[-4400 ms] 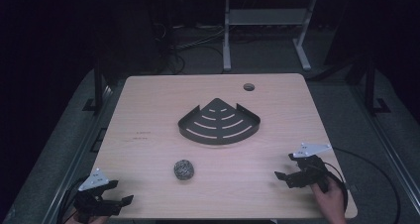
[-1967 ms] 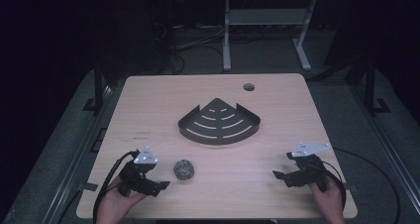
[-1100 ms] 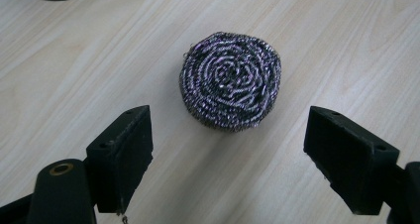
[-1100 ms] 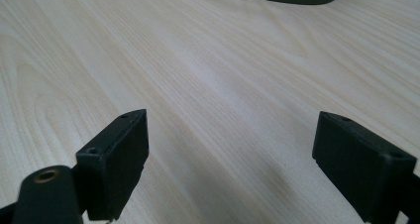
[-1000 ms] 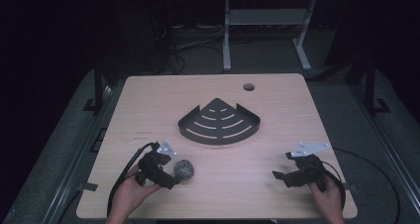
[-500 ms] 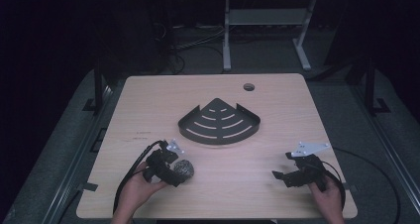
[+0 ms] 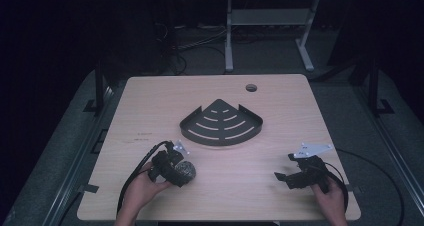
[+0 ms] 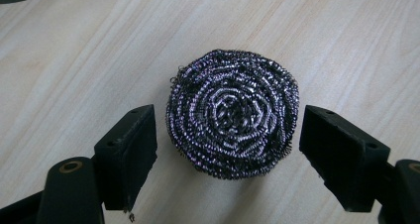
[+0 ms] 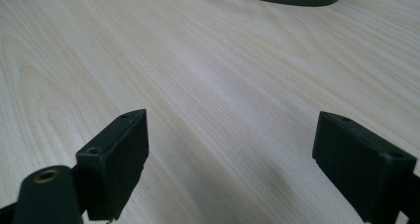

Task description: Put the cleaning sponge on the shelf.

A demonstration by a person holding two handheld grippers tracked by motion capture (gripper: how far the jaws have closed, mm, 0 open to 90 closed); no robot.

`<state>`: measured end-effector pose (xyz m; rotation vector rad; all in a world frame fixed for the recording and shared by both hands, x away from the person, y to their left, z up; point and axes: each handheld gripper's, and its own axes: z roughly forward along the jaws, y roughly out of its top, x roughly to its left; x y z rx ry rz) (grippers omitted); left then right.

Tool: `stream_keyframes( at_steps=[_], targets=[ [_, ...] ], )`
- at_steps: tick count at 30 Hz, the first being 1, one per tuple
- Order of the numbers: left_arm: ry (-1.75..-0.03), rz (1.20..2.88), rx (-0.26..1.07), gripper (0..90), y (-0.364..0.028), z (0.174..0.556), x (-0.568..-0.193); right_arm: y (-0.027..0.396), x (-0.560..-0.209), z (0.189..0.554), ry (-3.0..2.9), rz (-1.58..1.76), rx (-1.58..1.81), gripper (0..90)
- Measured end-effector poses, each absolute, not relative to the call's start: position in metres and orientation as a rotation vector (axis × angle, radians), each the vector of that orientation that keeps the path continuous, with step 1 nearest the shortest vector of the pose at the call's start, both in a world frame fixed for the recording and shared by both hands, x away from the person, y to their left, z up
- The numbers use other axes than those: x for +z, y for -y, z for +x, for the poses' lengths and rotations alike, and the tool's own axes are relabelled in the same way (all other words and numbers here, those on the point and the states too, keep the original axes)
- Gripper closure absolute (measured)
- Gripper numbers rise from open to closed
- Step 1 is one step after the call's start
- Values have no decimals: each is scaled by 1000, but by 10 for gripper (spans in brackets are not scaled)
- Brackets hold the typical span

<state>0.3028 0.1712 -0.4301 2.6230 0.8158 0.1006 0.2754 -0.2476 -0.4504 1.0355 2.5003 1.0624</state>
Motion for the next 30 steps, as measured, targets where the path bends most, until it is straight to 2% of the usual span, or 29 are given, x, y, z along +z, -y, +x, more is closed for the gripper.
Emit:
stream_keyframes(
  at_steps=[15,30],
  targets=[
    [-792,2674,118,329,-164,307,-433,249,-450,276,-2500,1045,1066,139],
    [-776,2668,121,338,-161,313,-421,248,-451,276,-2505,1045,1060,138]
  ],
)
